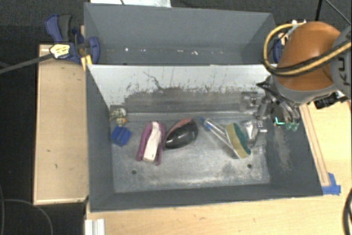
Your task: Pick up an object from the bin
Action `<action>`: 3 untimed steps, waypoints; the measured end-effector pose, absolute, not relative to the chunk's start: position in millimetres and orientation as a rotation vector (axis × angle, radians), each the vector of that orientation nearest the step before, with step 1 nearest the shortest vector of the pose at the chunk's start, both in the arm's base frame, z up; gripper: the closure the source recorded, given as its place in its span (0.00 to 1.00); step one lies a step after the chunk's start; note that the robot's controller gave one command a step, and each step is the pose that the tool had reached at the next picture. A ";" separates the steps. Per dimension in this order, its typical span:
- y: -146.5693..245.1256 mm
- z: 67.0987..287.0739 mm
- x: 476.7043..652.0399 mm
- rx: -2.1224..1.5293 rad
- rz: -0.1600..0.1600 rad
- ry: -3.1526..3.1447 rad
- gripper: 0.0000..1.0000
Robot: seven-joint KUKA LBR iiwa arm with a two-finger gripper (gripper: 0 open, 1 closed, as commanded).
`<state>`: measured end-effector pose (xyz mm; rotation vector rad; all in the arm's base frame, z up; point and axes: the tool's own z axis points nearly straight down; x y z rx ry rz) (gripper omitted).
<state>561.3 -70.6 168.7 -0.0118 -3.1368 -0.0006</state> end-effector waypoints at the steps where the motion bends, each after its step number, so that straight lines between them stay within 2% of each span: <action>1: -99.3 74.9 526.4 -0.509 0.000 -3.097 0.00; 2: -99.4 76.3 527.5 -0.502 0.001 -3.102 1.00; 3: -106.6 236.0 531.7 -0.484 0.000 -3.116 1.00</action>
Offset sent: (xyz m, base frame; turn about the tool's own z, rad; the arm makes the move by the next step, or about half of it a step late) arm -0.0340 -0.0286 -0.0925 0.3186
